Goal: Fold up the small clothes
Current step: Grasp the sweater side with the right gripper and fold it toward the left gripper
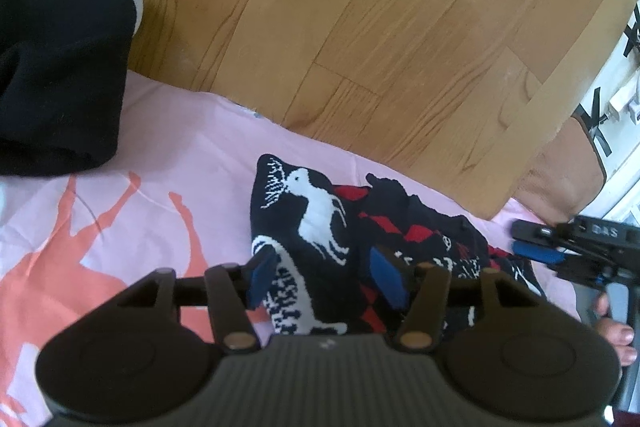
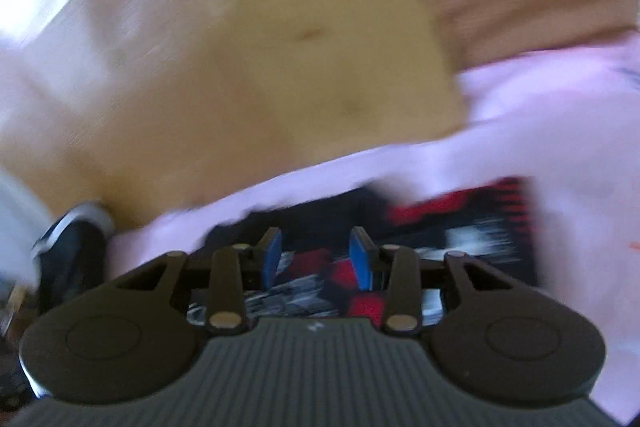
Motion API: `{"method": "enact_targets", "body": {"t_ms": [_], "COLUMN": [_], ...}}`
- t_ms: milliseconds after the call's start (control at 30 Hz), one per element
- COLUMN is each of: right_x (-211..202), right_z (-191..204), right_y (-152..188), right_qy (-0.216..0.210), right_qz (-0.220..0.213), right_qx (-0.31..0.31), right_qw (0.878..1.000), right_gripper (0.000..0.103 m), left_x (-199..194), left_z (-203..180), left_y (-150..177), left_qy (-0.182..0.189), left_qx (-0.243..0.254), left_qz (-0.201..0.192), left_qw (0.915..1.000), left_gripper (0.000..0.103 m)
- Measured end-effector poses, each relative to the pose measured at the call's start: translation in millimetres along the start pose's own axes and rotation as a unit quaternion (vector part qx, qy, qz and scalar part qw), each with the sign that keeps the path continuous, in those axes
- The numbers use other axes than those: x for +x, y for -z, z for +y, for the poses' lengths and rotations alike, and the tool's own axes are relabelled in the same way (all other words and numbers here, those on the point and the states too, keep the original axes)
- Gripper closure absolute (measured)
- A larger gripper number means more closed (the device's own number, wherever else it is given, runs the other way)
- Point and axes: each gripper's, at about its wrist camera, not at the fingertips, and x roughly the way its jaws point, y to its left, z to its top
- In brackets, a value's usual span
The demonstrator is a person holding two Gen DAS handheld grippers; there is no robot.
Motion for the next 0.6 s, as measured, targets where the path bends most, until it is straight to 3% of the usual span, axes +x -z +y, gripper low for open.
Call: {"method": "enact_targets", "body": {"t_ms": [100, 233, 267, 300, 367, 467, 533, 600], "right_x": [37, 91, 101, 102, 83, 19, -25, -60], "right_z": [37, 58, 60, 62, 76, 86, 77, 57], "right_y": [0, 3, 4, 5, 6, 5, 15, 38], "right_qy": [-0.021, 0.007, 0.013, 0.012, -0.013, -0.043, -0.032, 0.012], "right_qz": [0.049, 0.092, 0.096, 0.088, 0.048, -0.053, -0.124, -0.186], "right_qx": [-0.015, -0.017, -0.009, -0.006, -0.006, -0.019, -0.014, -0.002], "right_qw": [0.998, 0.996, 0.995, 0.996, 0.999, 0.997, 0.992, 0.983], "right_gripper": [0.062, 0.065, 0.084, 0.096, 0.095, 0.095, 0.095, 0.093], "left_x": [-4, -6, -6, -6, -6, -6, -6, -6], "left_z": [0, 0, 0, 0, 0, -1, -5, -10], "left_y": [-2, -3, -4, -4, -4, -3, -1, 1], "left_qy": [0.002, 0.007, 0.008, 0.009, 0.011, 0.013, 0.019, 0.036], "left_qx": [0.0, -0.002, -0.003, -0.003, -0.004, -0.001, 0.004, 0.009], "left_qz": [-0.004, -0.006, -0.006, -0.006, -0.006, -0.003, 0.0, 0.007], "left_qw": [1.0, 1.0, 0.9999, 0.9999, 0.9999, 0.9999, 0.9998, 0.9993], "left_gripper": [0.05, 0.049, 0.048, 0.048, 0.048, 0.048, 0.048, 0.046]}}
